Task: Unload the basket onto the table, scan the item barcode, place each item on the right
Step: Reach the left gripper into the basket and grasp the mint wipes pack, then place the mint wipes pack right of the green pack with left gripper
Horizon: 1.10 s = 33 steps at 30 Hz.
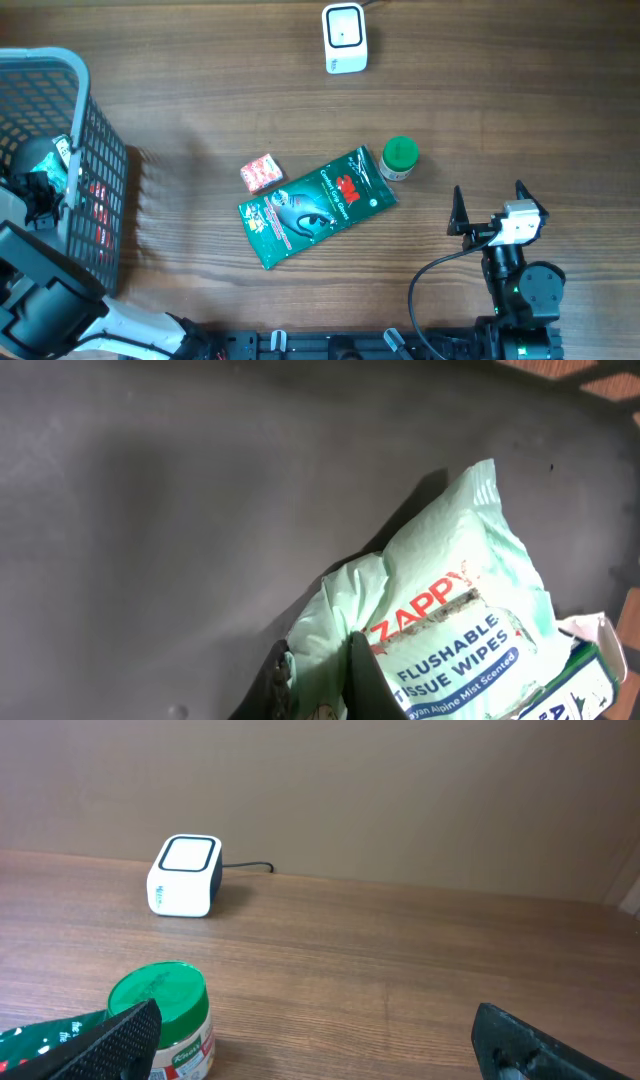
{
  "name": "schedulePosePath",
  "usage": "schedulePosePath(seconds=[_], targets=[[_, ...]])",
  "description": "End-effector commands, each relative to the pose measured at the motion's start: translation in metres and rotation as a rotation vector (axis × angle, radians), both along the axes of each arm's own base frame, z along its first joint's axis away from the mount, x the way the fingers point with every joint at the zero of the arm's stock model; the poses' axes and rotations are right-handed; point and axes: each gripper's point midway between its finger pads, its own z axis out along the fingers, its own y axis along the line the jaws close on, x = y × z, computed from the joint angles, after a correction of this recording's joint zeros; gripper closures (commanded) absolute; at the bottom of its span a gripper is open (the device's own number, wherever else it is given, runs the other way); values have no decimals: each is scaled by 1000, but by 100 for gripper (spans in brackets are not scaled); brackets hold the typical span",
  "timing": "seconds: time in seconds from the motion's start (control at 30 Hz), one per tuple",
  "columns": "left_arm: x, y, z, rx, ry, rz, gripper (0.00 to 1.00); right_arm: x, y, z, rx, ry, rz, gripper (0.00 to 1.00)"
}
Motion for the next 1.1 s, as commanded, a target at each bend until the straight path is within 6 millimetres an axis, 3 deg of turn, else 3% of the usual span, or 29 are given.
schedulePosePath(seconds=[0.0,0.07,0.17,0.23,0.33,0.43,0.53,0.63,0.73,0.9,1.07], targets=[[-7,-27,-7,-60,48,-119,96,0,2,2,-9,-9,10,0],[-3,-19,31,16,17,-136,96,0,2,2,-9,-9,10,0],[-3,-13,123,182,-87,-130,96,0,2,2,-9,-9,10,0],[-7,-17,177,285,-170,-126,96,0,2,2,-9,-9,10,0],[-27,-40,262,465,-316,-119,96,0,2,2,-9,-9,10,0],[-45,-72,310,560,-421,-142,96,0,2,2,-9,-9,10,0],[-45,-125,335,549,-542,-274,96,0,2,2,-8,-9,10,0],[-36,-178,329,483,-564,-451,96,0,2,2,-9,-9,10,0],[-19,-225,304,387,-539,-645,96,0,2,2,-9,-9,10,0],[29,-333,216,209,-384,-1038,96,0,2,2,-9,-9,10,0],[50,-437,135,95,-219,-1344,96,0,2,2,-9,-9,10,0]])
